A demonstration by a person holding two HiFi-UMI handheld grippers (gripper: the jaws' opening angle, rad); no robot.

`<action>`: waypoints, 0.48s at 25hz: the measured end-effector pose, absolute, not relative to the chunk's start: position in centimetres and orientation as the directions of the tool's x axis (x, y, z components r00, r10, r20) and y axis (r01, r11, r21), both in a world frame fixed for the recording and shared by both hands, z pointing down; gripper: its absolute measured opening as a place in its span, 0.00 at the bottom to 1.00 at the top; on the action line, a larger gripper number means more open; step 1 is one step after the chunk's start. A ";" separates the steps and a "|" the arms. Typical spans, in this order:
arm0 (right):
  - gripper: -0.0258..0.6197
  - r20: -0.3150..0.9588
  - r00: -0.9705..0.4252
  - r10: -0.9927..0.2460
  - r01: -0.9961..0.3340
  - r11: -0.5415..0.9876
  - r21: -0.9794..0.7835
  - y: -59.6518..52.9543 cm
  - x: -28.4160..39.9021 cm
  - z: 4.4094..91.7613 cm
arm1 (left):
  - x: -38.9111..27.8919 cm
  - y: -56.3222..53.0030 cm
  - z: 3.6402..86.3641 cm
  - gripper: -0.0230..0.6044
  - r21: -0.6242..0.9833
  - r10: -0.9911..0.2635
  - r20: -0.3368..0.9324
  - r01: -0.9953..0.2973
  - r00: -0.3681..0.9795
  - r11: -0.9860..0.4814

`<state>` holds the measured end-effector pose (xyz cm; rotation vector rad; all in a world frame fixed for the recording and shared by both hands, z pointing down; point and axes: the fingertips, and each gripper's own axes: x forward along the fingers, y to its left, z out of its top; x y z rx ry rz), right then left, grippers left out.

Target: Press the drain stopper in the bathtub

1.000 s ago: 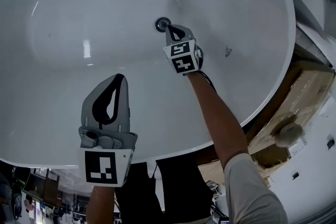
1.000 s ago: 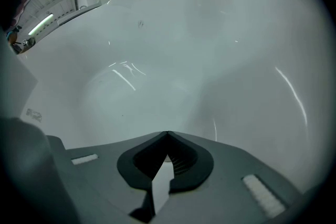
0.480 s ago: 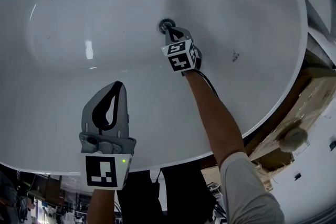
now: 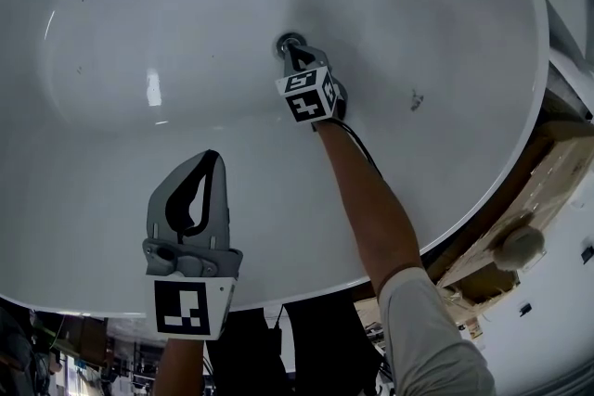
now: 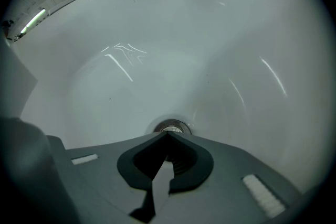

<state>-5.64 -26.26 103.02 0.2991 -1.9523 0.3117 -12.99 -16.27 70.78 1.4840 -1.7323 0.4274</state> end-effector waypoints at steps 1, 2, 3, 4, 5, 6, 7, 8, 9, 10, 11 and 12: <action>0.04 0.921 -0.383 -0.067 -0.350 0.934 -0.077 -26.3 -5.7 103.1 | -13.0 -16.3 70.8 0.04 0.238 -0.668 0.744 -0.936 0.005 0.258; 0.04 0.922 -0.382 -0.072 -0.354 0.932 -0.074 -26.3 -5.7 103.2 | -13.1 -16.3 70.9 0.04 0.241 -0.668 0.744 -0.935 0.005 0.261; 0.04 0.922 -0.379 -0.079 -0.362 0.930 -0.069 -26.5 -5.8 103.4 | -13.1 -16.4 70.9 0.04 0.242 -0.669 0.743 -0.934 0.004 0.263; 0.04 0.923 -0.374 -0.085 -0.370 0.927 -0.065 -26.5 -5.8 103.6 | -13.2 -16.4 70.8 0.04 0.242 -0.669 0.743 -0.934 0.004 0.263; 0.04 0.926 -0.367 -0.088 -0.377 0.924 -0.062 -26.6 -5.7 103.9 | -13.2 -16.4 70.8 0.04 0.241 -0.670 0.743 -0.935 0.005 0.260; 0.04 0.929 -0.359 -0.089 -0.383 0.922 -0.060 -26.6 -5.6 104.1 | -13.2 -16.3 70.7 0.04 0.239 -0.669 0.743 -0.937 0.007 0.255; 0.04 0.931 -0.353 -0.090 -0.387 0.920 -0.057 -26.6 -5.5 104.3 | -13.3 -16.2 70.8 0.04 0.237 -0.667 0.745 -0.939 0.010 0.251; 0.04 0.932 -0.349 -0.092 -0.391 0.919 -0.056 -26.7 -5.4 104.4 | -13.3 -16.0 70.9 0.04 0.235 -0.663 0.749 -0.939 0.010 0.251; 0.04 0.933 -0.349 -0.093 -0.395 0.917 -0.056 -26.8 -5.4 104.4 | -13.6 -15.7 71.0 0.04 0.232 -0.660 0.751 -0.938 0.005 0.257; 0.04 0.933 -0.349 -0.091 -0.399 0.915 -0.060 -26.8 -5.4 104.4 | -14.0 -15.4 71.1 0.04 0.226 -0.660 0.751 -0.936 -0.008 0.270; 0.04 0.933 -0.349 -0.084 -0.403 0.913 -0.068 -26.7 -5.5 104.5 | -14.4 -15.1 71.2 0.04 0.221 -0.665 0.746 -0.933 -0.027 0.286; 0.04 0.935 -0.348 -0.076 -0.407 0.910 -0.077 -26.6 -5.5 104.5 | -14.9 -14.9 71.2 0.04 0.216 -0.672 0.739 -0.929 -0.046 0.301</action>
